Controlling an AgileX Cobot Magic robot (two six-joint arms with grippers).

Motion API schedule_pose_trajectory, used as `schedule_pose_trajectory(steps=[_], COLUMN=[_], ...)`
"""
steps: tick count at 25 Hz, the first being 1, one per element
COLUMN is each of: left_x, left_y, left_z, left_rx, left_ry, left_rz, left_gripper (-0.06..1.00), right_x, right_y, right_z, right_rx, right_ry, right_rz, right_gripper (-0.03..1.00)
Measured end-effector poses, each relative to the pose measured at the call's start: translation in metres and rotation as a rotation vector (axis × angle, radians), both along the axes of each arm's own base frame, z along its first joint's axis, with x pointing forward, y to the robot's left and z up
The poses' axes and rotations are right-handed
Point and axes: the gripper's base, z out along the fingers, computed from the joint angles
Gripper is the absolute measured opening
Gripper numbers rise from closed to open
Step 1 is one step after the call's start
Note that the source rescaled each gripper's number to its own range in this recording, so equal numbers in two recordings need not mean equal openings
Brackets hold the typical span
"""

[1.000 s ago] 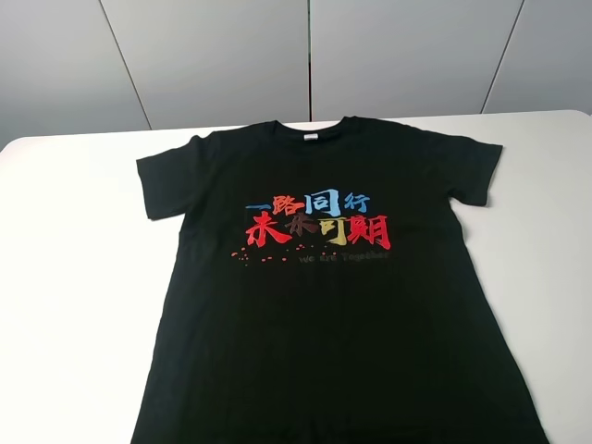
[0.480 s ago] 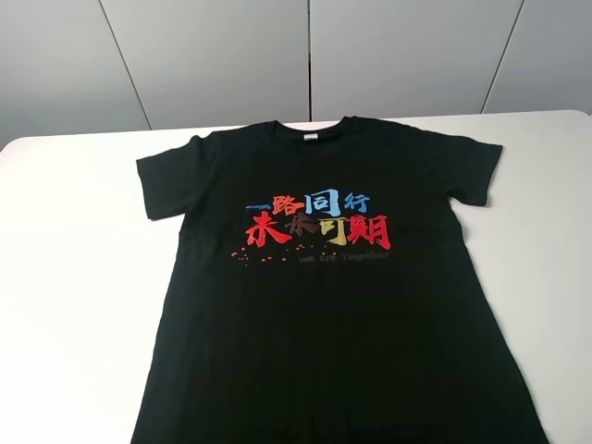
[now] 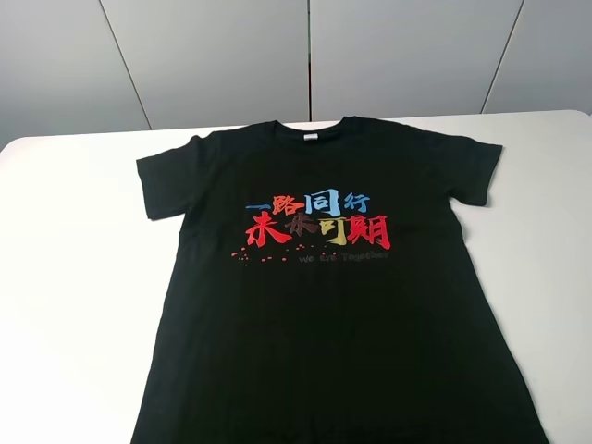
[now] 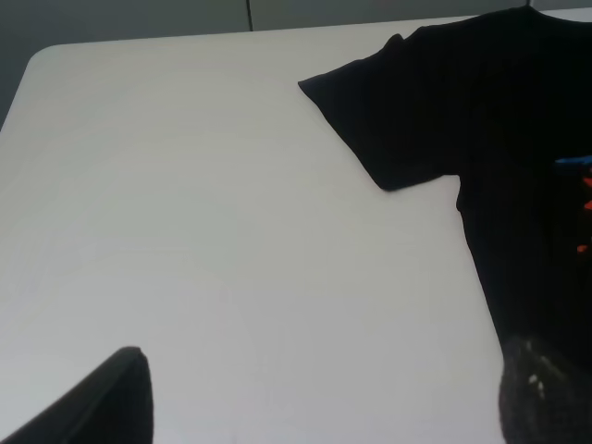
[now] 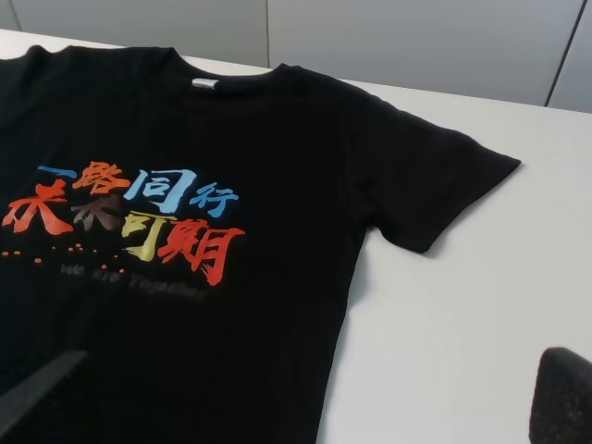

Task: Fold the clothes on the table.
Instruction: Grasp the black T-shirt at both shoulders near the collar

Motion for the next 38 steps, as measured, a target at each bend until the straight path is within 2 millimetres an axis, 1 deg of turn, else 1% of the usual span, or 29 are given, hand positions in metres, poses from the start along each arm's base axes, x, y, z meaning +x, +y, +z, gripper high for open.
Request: schedule_pose_trajectory(steps=[4, 6, 8, 10, 14, 17, 21, 24, 27, 29, 32, 34, 38], left_x=[0.000, 0.003, 0.012, 0.024, 0.060, 0.092, 0.141, 0.175, 0.208, 0.226, 0.249, 0.263, 0.283], left_y=[-0.001, -0.003, -0.007, -0.010, -0.017, -0.027, -0.042, -0.051, -0.060, -0.068, -0.087, -0.104, -0.136], left_z=[0.001, 0.001, 0.005, 0.014, 0.036, 0.048, 0.050, 0.041, 0.020, 0.006, -0.013, -0.027, -0.056], left_rx=[0.028, 0.041, 0.056, 0.087, 0.168, 0.200, 0.231, 0.245, 0.265, 0.282, 0.315, 0.351, 0.397], left_ry=[-0.014, 0.001, 0.049, 0.089, 0.176, 0.222, 0.237, 0.277, 0.367, 0.406, 0.442, 0.464, 0.534], left_rz=[-0.022, -0.051, -0.086, -0.121, -0.184, -0.260, -0.373, -0.446, -0.505, -0.538, -0.601, -0.659, -0.751], left_gripper=[1.00, 1.00, 1.00, 1.00, 1.00, 1.00, 1.00, 1.00, 1.00, 1.00, 1.00, 1.00, 1.00], right_x=[0.000, 0.005, 0.014, 0.025, 0.057, 0.087, 0.125, 0.154, 0.182, 0.201, 0.225, 0.239, 0.261], right_y=[0.000, 0.000, -0.001, -0.001, 0.001, 0.003, 0.005, 0.008, 0.011, 0.013, 0.017, 0.026, 0.043], right_z=[0.000, 0.000, 0.005, 0.013, 0.027, 0.033, 0.031, 0.021, 0.011, 0.004, -0.009, -0.019, -0.038], right_rx=[0.038, 0.044, 0.037, 0.019, -0.023, -0.035, -0.096, -0.128, -0.126, -0.130, -0.156, -0.186, -0.216], right_ry=[0.014, 0.067, 0.131, 0.176, 0.275, 0.310, 0.345, 0.421, 0.499, 0.541, 0.606, 0.647, 0.701], right_rz=[-0.022, -0.035, -0.045, -0.048, -0.013, -0.002, 0.035, 0.075, 0.094, 0.106, 0.142, 0.198, 0.261], right_gripper=[1.00, 1.00, 1.00, 1.00, 1.00, 1.00, 1.00, 1.00, 1.00, 1.00, 1.00, 1.00, 1.00])
